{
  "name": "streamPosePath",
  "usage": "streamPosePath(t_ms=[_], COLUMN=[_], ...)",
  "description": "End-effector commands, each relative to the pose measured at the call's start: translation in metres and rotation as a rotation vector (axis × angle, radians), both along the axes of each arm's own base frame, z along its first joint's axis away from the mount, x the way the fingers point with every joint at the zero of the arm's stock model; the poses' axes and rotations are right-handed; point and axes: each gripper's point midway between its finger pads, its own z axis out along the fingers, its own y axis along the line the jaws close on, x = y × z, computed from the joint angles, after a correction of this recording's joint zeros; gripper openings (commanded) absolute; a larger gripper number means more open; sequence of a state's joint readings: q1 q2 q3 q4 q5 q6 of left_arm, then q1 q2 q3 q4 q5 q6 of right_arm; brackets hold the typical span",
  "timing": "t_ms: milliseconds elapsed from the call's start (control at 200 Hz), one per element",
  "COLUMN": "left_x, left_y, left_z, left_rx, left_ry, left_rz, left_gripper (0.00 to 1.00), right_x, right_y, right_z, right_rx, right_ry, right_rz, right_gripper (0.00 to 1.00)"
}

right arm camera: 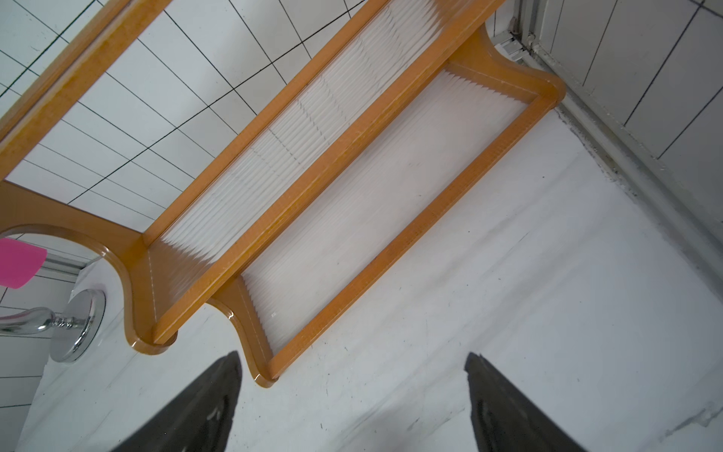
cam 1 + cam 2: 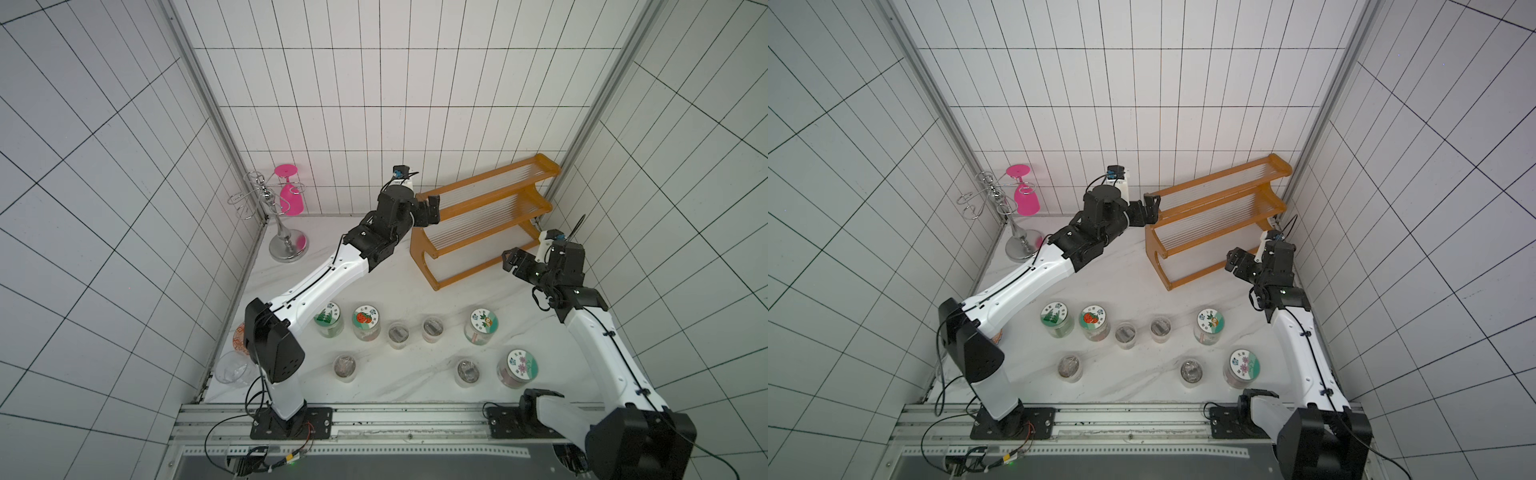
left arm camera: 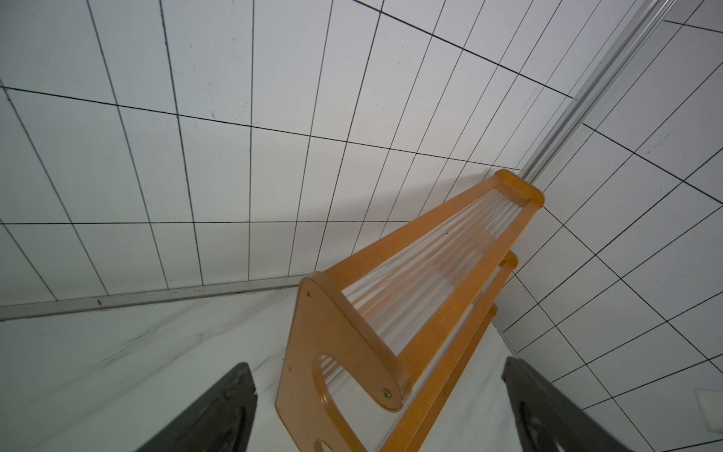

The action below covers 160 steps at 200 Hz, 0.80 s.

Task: Place the seed container on the shelf
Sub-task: Move the shelf to the center of the board.

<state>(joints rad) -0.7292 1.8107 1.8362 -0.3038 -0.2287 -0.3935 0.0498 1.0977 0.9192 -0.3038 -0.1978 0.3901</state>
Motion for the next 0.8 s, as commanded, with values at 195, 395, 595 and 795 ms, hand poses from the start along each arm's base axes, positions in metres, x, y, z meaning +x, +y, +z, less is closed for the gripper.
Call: streamPosePath(t_ms=[195, 395, 595, 795], left_x=[0.035, 0.046, 0.046, 0.046], left_y=[-0.023, -0.019, -0.009, 0.0], left_z=[-0.033, -0.046, -0.059, -0.066], left_rx=[0.008, 0.049, 0.068, 0.078], left_ry=[0.055, 0.049, 0.066, 0.08], left_rz=[0.089, 0.147, 0.179, 0.19], left_gripper=[0.99, 0.9, 0.66, 0.57], right_x=[-0.008, -0.012, -0.014, -0.015], right_y=[0.022, 0.026, 0.026, 0.025], right_z=[0.024, 0.026, 0.022, 0.023], right_rx=[-0.038, -0.061, -0.078, -0.089], right_ry=[-0.034, -0.041, -0.027, -0.027], right_rz=[0.061, 0.074, 0.079, 0.078], right_gripper=[0.92, 0.92, 0.92, 0.92])
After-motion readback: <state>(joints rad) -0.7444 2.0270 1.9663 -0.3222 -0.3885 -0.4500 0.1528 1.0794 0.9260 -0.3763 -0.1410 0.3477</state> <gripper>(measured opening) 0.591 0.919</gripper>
